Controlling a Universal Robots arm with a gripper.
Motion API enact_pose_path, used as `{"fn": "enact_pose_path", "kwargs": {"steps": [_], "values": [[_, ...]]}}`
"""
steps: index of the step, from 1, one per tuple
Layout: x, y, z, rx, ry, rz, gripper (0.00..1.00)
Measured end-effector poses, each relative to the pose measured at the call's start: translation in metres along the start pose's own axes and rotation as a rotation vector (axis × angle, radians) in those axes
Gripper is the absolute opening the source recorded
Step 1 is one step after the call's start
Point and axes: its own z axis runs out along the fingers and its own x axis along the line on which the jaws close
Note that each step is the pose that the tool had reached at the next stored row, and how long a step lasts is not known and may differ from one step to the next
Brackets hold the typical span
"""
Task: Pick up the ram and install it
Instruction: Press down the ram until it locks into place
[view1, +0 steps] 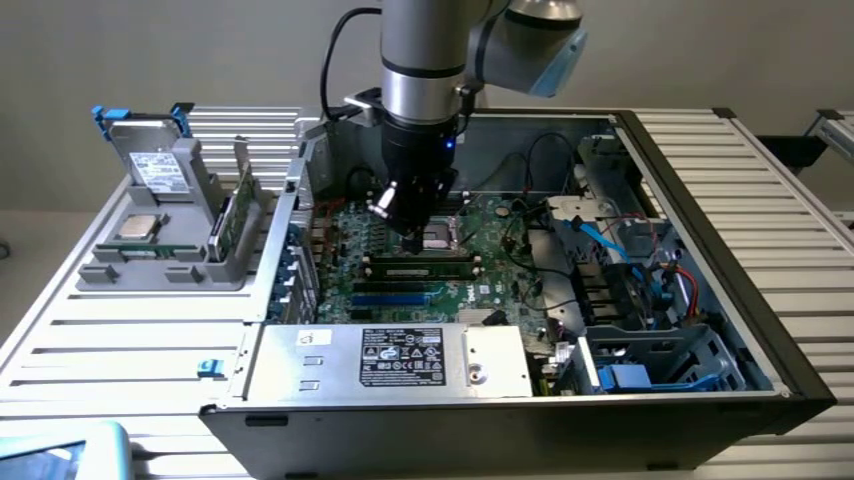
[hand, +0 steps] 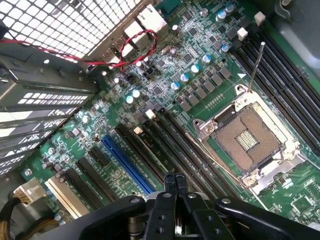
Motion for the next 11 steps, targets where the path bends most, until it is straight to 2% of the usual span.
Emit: {"fn": "enact_pose_path", "kwargs": {"steps": [3, 11], "values": [[0.0000, 0.0000, 0.0000, 0.0047, -0.0058, 0.034, 0.11], [0.0000, 0.0000, 0.0000, 0.0216, -0.0261, 0.125, 0.11]]}}
